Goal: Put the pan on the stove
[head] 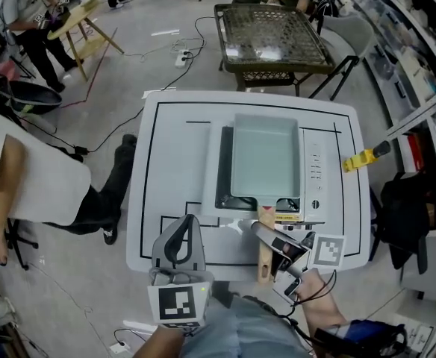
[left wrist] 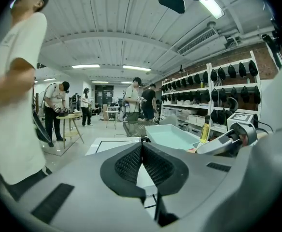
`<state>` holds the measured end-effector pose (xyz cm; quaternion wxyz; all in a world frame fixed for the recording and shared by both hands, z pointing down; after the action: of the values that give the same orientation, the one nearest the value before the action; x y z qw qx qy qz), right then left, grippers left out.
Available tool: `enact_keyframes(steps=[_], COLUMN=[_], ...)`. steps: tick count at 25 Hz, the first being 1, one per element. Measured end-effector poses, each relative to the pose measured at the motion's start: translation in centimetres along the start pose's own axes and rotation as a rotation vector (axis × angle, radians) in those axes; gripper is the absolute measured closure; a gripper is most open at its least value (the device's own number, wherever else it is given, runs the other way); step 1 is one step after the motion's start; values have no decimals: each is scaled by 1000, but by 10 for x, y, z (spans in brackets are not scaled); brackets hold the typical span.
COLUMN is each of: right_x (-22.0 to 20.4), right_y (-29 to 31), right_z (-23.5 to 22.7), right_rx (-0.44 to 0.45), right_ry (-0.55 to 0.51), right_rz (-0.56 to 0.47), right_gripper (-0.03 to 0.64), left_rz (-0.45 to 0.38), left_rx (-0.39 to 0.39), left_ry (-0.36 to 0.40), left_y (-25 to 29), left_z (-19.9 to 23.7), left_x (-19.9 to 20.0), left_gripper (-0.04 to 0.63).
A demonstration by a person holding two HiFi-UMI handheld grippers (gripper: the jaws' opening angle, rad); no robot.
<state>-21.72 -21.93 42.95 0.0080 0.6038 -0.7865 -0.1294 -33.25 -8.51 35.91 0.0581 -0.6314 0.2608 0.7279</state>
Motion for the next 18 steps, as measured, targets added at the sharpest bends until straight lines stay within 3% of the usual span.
enact_keyframes(steps=[10, 18], right_x=[1, 2], right_y=[-1, -4], right_z=[1, 0], right_rx=[-12, -4], right_ry=[-1, -16], right_rz=[41, -41], right_gripper=[472, 437], left_rz=[-6, -13], left_rx=[-9, -26], left_ry=[19, -6], left_y=[-1, -3], left_z=[-1, -2], left_x=[-1, 2], left_gripper=[577, 577])
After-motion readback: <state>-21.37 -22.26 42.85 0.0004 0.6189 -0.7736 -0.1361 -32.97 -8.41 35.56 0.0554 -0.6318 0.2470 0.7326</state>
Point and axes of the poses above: the fingertips, and each gripper's own axes: y forward along the fingers, z to its left, x out of its top, the point moved 5 cm from there along -y, backward along the fingers, and after that the axes turned 5 degrees about -x, right-handed, at the moved point
